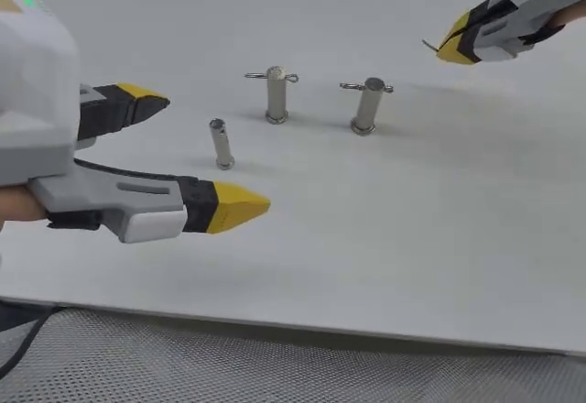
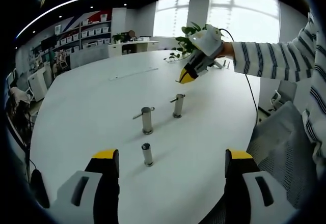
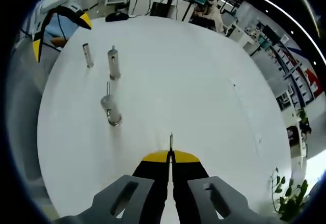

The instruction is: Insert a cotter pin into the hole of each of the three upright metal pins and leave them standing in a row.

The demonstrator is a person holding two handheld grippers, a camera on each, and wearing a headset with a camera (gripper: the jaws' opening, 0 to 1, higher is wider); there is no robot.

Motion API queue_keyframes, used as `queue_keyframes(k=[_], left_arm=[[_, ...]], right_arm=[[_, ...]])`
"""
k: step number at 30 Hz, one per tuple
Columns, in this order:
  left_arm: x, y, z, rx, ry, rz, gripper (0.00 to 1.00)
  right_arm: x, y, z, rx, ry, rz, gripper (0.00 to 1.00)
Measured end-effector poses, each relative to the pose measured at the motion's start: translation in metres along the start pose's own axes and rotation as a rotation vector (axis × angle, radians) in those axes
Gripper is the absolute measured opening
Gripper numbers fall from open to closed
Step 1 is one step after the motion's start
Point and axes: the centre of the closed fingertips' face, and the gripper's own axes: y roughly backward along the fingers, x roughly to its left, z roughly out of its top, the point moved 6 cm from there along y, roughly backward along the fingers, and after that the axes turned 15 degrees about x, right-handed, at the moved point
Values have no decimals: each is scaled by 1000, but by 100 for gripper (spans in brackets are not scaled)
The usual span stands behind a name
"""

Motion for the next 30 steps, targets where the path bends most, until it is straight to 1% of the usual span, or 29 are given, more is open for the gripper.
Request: queue_keyframes(k=[6,11,16,20,21,22,23,24,27,30], left_arm=[[0,0,4,-15,12,-3,79],[1,0,9,-36,36,-3,77],[1,-1,15,-57,55,0,69],[1,-2,21,-83,82,-10,67],[0,-2,22,-87,89,-15,65],[0,-2,22,-90,97,-21,62],[-1,-3,23,-94,112,-31,60],[-2,-3,25,-103,145,-49,57],[-2,-4,26,-111,192,-62,54],[-2,-6,26,-110,200,-67,51]], right_arm=[[13,23,9,-50,16,-33,1],[21,36,19,-81,42,-54,1],[34,48,30,-121,67,-61,1],[45,53,38,-139,97,-67,1],[47,54,41,-148,102,-70,1],[49,53,41,-146,104,-70,1],[51,52,42,-145,106,-75,1],[53,52,43,-147,118,-78,1],[60,51,45,-150,120,-61,1],[71,52,50,-157,141,-55,1]])
